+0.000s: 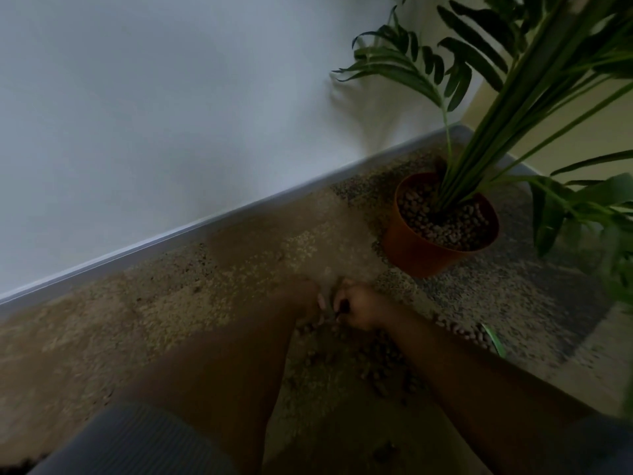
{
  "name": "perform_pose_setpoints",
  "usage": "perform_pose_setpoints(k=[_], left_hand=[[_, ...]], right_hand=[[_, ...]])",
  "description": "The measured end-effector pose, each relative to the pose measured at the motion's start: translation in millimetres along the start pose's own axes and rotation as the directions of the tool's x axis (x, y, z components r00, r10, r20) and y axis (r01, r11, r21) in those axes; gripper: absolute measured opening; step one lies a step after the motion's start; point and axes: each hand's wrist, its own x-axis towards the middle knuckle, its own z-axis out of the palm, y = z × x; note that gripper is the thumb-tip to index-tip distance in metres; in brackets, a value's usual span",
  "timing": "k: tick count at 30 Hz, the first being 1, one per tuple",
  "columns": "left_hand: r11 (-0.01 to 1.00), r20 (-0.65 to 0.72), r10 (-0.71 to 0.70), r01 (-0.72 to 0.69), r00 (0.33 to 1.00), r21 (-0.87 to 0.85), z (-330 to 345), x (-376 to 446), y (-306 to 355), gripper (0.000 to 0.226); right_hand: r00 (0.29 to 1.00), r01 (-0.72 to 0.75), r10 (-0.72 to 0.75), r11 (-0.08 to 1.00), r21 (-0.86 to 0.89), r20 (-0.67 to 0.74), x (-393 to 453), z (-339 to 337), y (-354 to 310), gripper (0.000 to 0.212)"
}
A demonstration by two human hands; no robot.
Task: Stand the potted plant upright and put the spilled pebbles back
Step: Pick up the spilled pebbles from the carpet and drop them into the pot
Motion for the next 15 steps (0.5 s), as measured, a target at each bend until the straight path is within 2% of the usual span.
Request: perform_pose_setpoints(k=[4,6,8,10,12,14,15], left_hand=[[0.997,-0.093,-0.012,0.019,0.996,0.071,5.2,-8.0,6.9,0.03],[0.997,-0.121,-0.071,0.076,0.99,0.034,9.6,-8.8,9.3,0.031],[0.996,-0.135,-0.082,0.084,0.987,0.006,13.1,-8.2,8.9,0.031],[0.994,-0.16,-0.109,0.106,0.981,-0.023,15.5,-7.7,7.6,0.031],[0.992,-0.185,-0.124,0.117,0.975,-0.048,13.0,-9.8,8.6,0.03],[0.988,-0.206,-0.144,0.128,0.968,-0.087,13.8,-7.0,7.8,0.028],[0.984,-0.186,-0.163,0.146,0.969,-0.104,13.3,-8.7,9.1,0.027]], right_hand=[[0.997,-0.071,0.071,0.997,-0.014,-0.021,-0.7,5.6,-1.5,0.019],[0.992,-0.117,0.118,0.993,0.014,-0.039,-1.7,7.8,-4.5,0.02],[0.979,-0.177,0.189,0.973,0.149,-0.07,-2.2,10.7,-5.6,0.021],[0.953,-0.249,0.294,0.903,0.351,-0.078,-2.1,13.8,-6.4,0.022],[0.912,-0.316,0.41,0.742,0.591,-0.027,-1.7,14.1,-8.4,0.018],[0.874,-0.343,0.472,0.44,0.83,0.111,-3.5,9.0,-12.5,0.013],[0.867,-0.34,0.468,0.306,0.889,0.171,-4.6,5.3,-13.2,0.013]])
